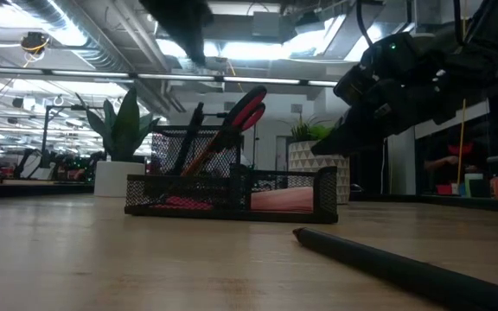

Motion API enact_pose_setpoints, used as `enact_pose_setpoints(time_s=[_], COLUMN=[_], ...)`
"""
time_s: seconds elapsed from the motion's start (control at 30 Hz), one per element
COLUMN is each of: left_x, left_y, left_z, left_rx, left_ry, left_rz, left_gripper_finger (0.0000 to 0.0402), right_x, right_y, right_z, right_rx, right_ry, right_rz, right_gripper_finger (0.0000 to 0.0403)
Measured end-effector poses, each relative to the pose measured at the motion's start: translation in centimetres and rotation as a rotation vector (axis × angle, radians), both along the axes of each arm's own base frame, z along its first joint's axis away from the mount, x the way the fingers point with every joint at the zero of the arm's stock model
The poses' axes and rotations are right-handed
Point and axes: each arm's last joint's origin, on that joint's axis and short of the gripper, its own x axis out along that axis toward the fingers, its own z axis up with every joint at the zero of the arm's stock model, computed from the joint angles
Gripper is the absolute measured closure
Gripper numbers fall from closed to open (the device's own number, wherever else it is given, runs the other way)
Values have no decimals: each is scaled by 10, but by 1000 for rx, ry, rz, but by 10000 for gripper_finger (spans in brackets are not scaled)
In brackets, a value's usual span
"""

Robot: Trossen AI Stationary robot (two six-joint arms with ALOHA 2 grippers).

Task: Pick and place office supplies into organizer
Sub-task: Put the black pen into the desk organizer

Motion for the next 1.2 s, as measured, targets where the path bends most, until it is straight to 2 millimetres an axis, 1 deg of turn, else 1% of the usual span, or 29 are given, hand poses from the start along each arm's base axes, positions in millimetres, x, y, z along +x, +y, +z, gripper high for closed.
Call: enact_pose_setpoints(time_s=[0.07, 0.13, 0.23, 0.33, 0.4, 0.5, 0.63, 0.77, 0.83, 0.93, 1.07, 1.13, 1.2], left_x=[-13, -27, -50, -70, -83, -97, -111, -121, -125, -130, -138, -145, -152], left_y=[5, 10, 17, 22, 25, 28, 32, 35, 37, 42, 47, 50, 52], left_z=[17, 34, 59, 70, 70, 58, 27, -3, -13, -24, -40, -48, -55], left_rx=[84, 149, 152, 153, 159, 157, 129, 128, 158, 170, 209, 236, 245], left_ry=[-43, -99, -193, -274, -326, -417, -540, -623, -651, -701, -764, -813, -891], left_rz=[-55, -61, -46, -47, -68, -102, -88, -93, -121, -134, -170, -162, -163], left_gripper_finger=[329, 340, 355, 370, 380, 394, 399, 400, 401, 399, 401, 400, 400], right_x=[0, 0, 1, 1, 1, 2, 3, 4, 4, 6, 10, 17, 25], right_y=[0, 0, 0, 0, 0, -1, -1, -1, -1, -1, 1, 6, 13], right_z=[1, 1, 2, 2, 3, 6, 8, 10, 11, 15, 21, 26, 29], right_rx=[-5, -17, -31, -44, -60, -99, -142, -143, -116, -53, 53, 84, 93], right_ry=[-7, -11, -24, -31, -43, -73, -108, -123, -133, -167, -189, -168, -87], right_rz=[1, 6, 11, 16, 22, 36, 48, 46, 34, 6, -23, -9, 8], right_gripper_finger=[391, 391, 391, 391, 391, 391, 391, 391, 391, 391, 393, 399, 399])
